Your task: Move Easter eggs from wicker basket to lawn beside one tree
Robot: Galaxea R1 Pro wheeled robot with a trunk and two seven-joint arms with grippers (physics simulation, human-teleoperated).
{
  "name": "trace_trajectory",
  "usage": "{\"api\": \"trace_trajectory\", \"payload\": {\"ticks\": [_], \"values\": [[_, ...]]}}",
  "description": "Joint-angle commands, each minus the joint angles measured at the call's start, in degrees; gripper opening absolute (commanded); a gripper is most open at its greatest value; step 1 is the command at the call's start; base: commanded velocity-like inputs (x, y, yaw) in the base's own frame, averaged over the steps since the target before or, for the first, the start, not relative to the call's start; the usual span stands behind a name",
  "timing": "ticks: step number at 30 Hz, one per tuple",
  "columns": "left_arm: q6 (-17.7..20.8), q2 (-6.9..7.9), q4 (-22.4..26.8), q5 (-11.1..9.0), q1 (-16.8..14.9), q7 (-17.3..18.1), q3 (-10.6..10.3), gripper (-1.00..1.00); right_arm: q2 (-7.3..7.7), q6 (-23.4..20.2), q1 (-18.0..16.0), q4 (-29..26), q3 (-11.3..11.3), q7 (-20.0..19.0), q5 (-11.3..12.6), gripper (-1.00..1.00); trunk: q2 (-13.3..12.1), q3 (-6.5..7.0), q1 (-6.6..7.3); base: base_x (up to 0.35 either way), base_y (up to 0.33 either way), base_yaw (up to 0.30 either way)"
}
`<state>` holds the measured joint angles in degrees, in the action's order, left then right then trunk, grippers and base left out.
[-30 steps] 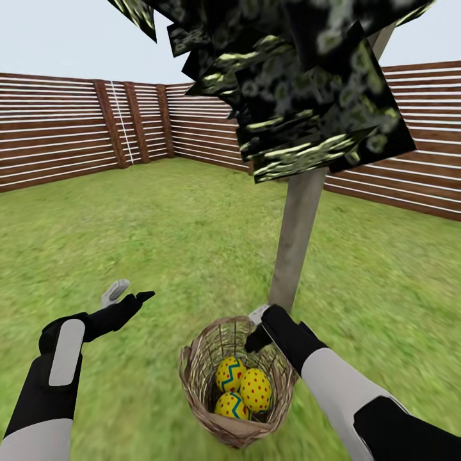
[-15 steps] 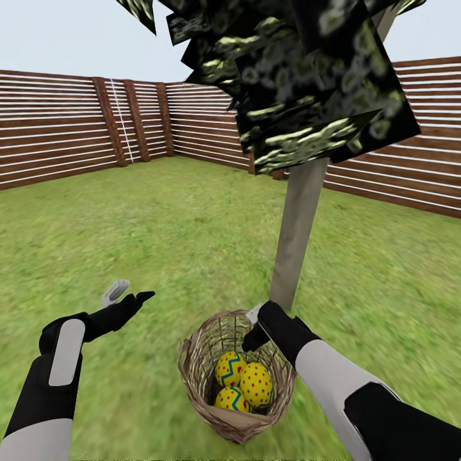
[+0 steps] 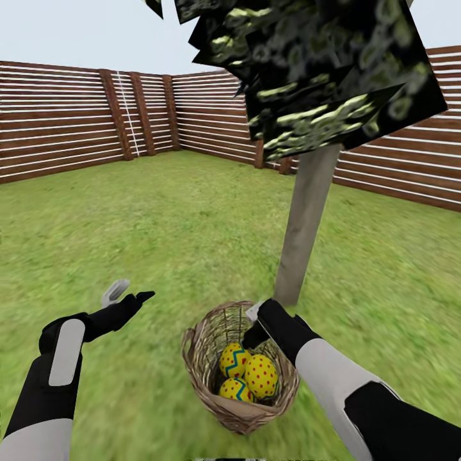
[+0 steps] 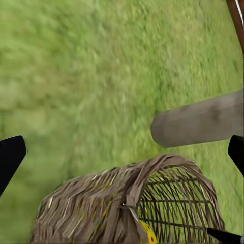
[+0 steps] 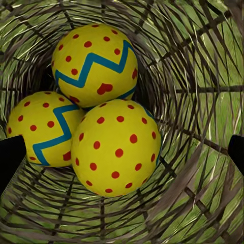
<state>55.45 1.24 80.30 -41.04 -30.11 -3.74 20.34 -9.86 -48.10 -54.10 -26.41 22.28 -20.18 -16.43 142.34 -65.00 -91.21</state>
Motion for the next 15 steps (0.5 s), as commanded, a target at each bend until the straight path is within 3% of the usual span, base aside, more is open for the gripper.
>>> {"api": "trace_trajectory", "payload": {"ticks": [1, 15], "values": [[0.3, -0.01, 0.0, -0.5, 0.0, -0.4, 0.0, 1.00, 0.02, -0.2, 0.0, -0.3, 0.1, -0.5, -0.6, 1.00, 0.4, -0.33, -0.21, 0.000, 0.000, 0.106], [0.3, 0.07, 0.0, -0.5, 0.0, -0.4, 0.1, 1.00, 0.27, -0.2, 0.0, -0.6, 0.1, -0.2, -0.6, 1.00, 1.1, -4.61, -0.79, 0.000, 0.000, 0.106]]}}
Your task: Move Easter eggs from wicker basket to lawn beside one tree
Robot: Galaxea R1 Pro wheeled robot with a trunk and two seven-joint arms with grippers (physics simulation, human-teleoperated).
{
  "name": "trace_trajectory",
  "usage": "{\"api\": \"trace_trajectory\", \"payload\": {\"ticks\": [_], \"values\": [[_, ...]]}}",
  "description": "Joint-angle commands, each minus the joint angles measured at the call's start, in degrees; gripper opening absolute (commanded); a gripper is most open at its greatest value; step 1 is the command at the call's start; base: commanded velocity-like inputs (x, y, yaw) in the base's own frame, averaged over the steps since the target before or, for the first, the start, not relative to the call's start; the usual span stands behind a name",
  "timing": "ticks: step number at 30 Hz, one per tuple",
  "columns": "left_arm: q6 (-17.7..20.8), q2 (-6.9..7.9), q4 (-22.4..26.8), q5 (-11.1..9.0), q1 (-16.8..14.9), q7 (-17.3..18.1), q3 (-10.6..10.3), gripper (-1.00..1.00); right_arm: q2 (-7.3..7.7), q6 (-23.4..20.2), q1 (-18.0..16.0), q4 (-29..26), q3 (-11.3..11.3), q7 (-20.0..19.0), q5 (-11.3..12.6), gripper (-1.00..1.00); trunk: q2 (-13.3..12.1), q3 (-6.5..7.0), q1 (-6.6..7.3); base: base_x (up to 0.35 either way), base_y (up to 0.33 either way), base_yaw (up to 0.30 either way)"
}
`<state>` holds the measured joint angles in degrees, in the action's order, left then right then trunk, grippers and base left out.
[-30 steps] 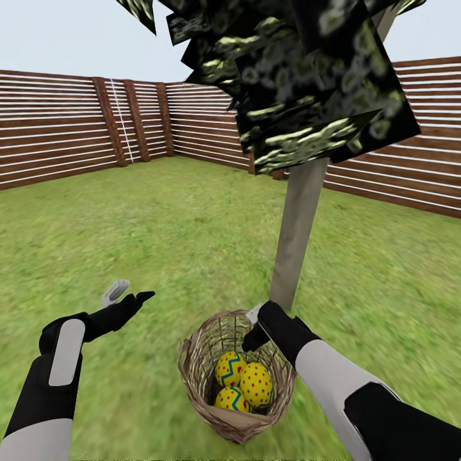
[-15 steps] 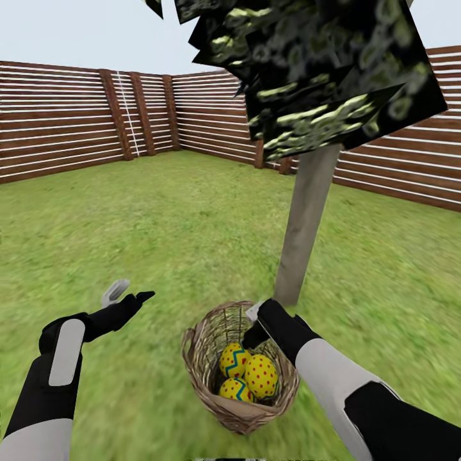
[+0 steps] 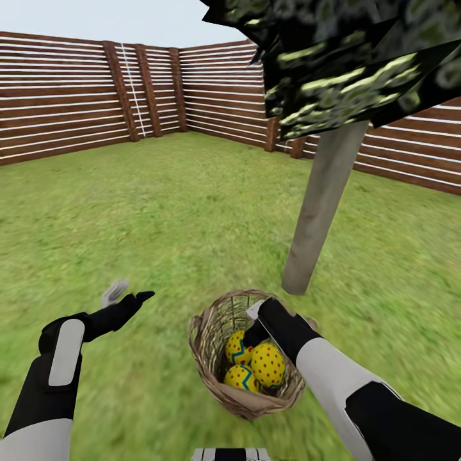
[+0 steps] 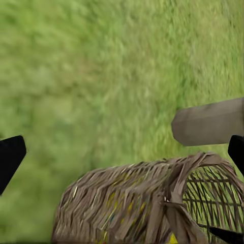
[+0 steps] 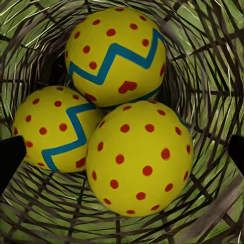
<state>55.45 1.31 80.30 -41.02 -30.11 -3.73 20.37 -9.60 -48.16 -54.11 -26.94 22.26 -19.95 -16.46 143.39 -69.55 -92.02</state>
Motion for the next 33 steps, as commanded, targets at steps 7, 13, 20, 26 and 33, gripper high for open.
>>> {"api": "trace_trajectory", "payload": {"ticks": [7, 13, 20, 26, 33], "values": [[0.2, 0.01, 0.1, -0.5, 0.0, -0.3, 0.1, 1.00, 0.02, -0.2, 0.0, 0.0, 0.1, -0.4, -0.6, 1.00, 0.0, -0.90, -0.01, 0.000, 0.000, 0.104], [0.2, -0.06, 0.0, -0.5, 0.0, -0.3, 0.0, 1.00, 0.02, -0.3, 0.0, 0.0, 0.1, -0.3, -0.8, 1.00, 0.0, -1.43, -0.01, 0.000, 0.000, 0.103], [0.2, -0.07, 0.0, -0.5, 0.0, -0.3, 0.0, 1.00, 0.17, -0.4, 0.1, 0.0, -0.1, -0.2, -0.9, 1.00, 0.0, -1.77, -0.01, 0.000, 0.000, 0.058], [0.2, -0.08, 0.0, -0.5, 0.0, -0.3, 0.0, 1.00, 0.63, -0.4, 0.1, 0.0, -0.2, 0.0, -0.9, 1.00, 0.0, -1.79, -0.01, 0.000, 0.000, 0.003], [0.2, -0.08, 0.0, -0.5, 0.0, -0.2, 0.0, 1.00, 0.88, -0.3, 0.1, 0.0, -0.3, -0.1, -0.9, 1.00, 0.0, -1.79, -0.01, 0.000, 0.000, 0.000]]}}
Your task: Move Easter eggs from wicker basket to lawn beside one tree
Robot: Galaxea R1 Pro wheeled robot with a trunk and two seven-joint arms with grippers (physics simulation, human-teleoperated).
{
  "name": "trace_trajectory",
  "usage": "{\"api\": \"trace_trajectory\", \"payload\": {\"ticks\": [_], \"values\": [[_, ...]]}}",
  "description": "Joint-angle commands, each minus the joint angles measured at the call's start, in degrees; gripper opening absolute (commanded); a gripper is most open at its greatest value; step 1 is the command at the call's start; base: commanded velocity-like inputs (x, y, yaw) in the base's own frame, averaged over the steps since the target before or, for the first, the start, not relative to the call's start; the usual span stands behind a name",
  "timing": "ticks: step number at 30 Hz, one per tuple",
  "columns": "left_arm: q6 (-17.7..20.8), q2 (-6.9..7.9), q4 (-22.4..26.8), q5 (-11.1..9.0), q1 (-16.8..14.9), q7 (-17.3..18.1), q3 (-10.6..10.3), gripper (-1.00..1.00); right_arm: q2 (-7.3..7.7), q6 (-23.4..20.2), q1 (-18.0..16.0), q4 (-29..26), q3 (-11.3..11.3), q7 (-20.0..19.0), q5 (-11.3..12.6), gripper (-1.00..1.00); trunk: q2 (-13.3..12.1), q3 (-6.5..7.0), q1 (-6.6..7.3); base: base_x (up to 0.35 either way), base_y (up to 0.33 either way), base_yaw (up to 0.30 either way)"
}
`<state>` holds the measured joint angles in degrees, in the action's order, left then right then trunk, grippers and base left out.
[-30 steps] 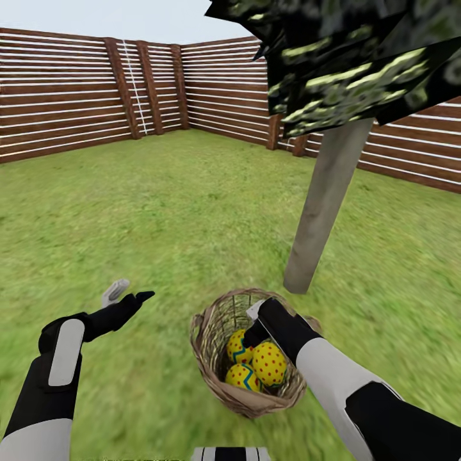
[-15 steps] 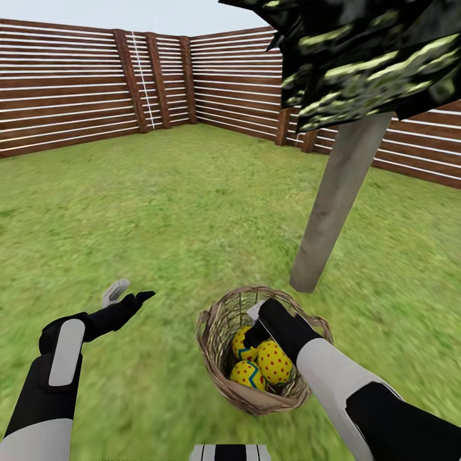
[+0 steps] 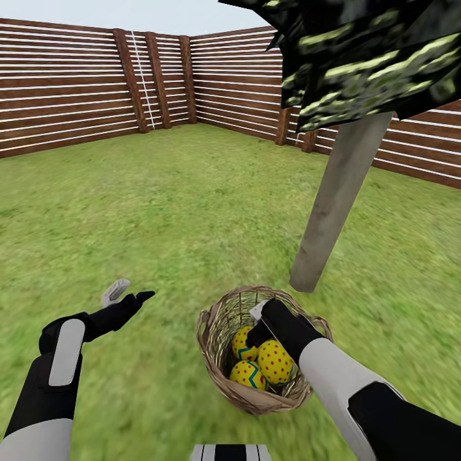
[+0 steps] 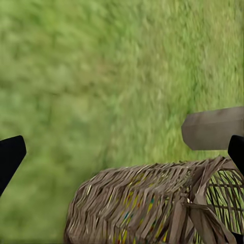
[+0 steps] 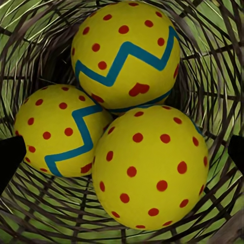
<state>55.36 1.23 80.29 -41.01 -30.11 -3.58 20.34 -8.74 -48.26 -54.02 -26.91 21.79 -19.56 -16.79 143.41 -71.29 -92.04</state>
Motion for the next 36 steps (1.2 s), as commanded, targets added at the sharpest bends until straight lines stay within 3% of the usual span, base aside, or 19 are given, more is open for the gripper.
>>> {"api": "trace_trajectory", "payload": {"ticks": [1, 5, 11, 14, 33, 36], "values": [[0.3, 0.00, 0.0, -0.5, 0.0, -0.4, 0.1, 1.00, 0.21, -0.2, 0.0, -0.1, 0.1, -0.5, -0.6, 1.00, 0.0, -0.05, 0.01, 0.000, 0.000, 0.000], [0.3, 0.00, 0.0, -0.5, 0.0, -0.4, 0.1, 1.00, 0.85, -0.2, 0.0, -0.1, 0.0, -0.4, -0.5, 1.00, 0.0, -0.05, 0.01, 0.000, 0.000, 0.000], [0.2, 0.00, 0.0, -0.6, 0.0, -0.3, 0.0, 1.00, 1.66, -0.2, 0.0, 0.5, -3.6, 1.2, -0.5, 1.00, 0.0, -0.05, 0.01, 0.000, -0.003, 0.000], [0.2, 0.00, 0.0, -0.6, 0.0, -0.3, -0.1, 1.00, 1.70, -0.2, 0.0, 0.7, -4.3, 1.4, -0.5, 1.00, 0.0, -0.05, 0.01, -0.025, -0.135, 0.000], [0.2, 0.00, 0.0, -0.6, 0.0, -0.4, 0.0, 1.00, 1.54, 0.4, 0.0, 0.6, -4.0, 0.9, -0.4, 1.00, 0.0, -0.05, 0.01, -0.010, -0.049, 0.000], [0.2, 0.00, 0.0, -0.6, 0.0, -0.4, 0.0, 1.00, 1.60, 0.4, 0.0, 0.7, -4.2, 0.9, -0.4, 1.00, 0.1, -0.71, -0.07, 0.000, 0.000, 0.000]]}}
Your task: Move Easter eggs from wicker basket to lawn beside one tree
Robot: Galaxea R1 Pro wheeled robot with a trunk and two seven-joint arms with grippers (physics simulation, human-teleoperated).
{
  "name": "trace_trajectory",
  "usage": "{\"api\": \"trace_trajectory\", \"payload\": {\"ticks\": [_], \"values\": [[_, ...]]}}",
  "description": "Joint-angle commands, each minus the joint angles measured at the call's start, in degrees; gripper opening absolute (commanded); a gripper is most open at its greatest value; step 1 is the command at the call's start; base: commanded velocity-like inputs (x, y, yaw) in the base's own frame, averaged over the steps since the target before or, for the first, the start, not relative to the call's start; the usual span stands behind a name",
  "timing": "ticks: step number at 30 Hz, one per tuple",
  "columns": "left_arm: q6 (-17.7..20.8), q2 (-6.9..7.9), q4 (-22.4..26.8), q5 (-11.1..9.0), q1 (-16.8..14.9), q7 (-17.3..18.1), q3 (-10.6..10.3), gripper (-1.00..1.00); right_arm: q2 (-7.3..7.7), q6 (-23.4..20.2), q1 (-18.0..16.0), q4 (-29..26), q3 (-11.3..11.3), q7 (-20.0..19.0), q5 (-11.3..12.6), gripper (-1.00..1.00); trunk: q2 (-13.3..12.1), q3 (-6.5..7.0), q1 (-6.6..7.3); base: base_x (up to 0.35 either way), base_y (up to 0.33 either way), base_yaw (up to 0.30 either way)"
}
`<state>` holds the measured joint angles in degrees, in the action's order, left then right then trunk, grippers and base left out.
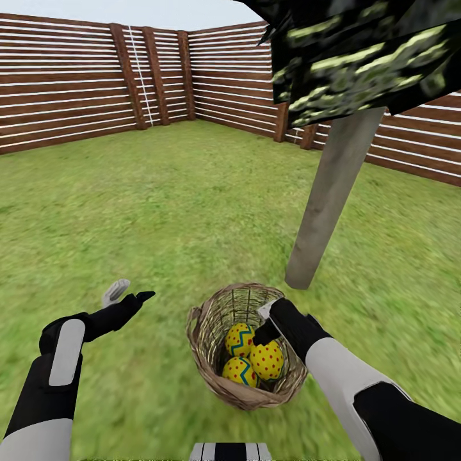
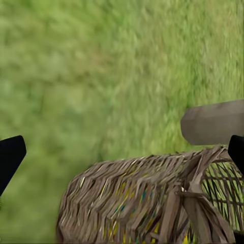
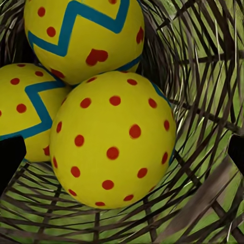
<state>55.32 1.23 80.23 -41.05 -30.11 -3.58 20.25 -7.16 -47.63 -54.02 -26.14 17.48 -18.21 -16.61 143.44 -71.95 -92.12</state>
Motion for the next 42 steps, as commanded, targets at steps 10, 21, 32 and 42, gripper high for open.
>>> {"api": "trace_trajectory", "payload": {"ticks": [10, 21, 32, 42], "values": [[0.3, 0.00, 0.0, -0.5, 0.0, -0.4, 0.1, 1.00, 0.12, -0.3, 0.0, 0.0, 0.0, -0.4, -0.6, 1.00, 0.2, -2.27, -0.24, 0.000, 0.000, 0.000], [0.3, 0.00, 0.0, -0.5, 0.0, -0.4, 0.1, 1.00, 0.88, -0.2, 0.0, -0.8, -0.2, -0.3, -0.7, 1.00, 0.3, -4.48, -0.50, 0.000, 0.000, 0.000], [0.3, 0.00, 0.0, -0.5, 0.0, -0.4, 0.1, 1.00, 1.44, -0.3, 0.0, -0.8, -0.3, -0.1, -0.6, 1.00, 0.4, -5.59, -0.63, 0.000, 0.000, 0.000], [0.3, 0.00, 0.0, -0.5, 0.0, -0.4, 0.1, 1.00, 1.36, 0.0, 0.0, -0.8, -0.3, -0.6, -0.6, 1.00, 0.4, -6.03, -0.68, 0.000, 0.000, 0.000]]}}
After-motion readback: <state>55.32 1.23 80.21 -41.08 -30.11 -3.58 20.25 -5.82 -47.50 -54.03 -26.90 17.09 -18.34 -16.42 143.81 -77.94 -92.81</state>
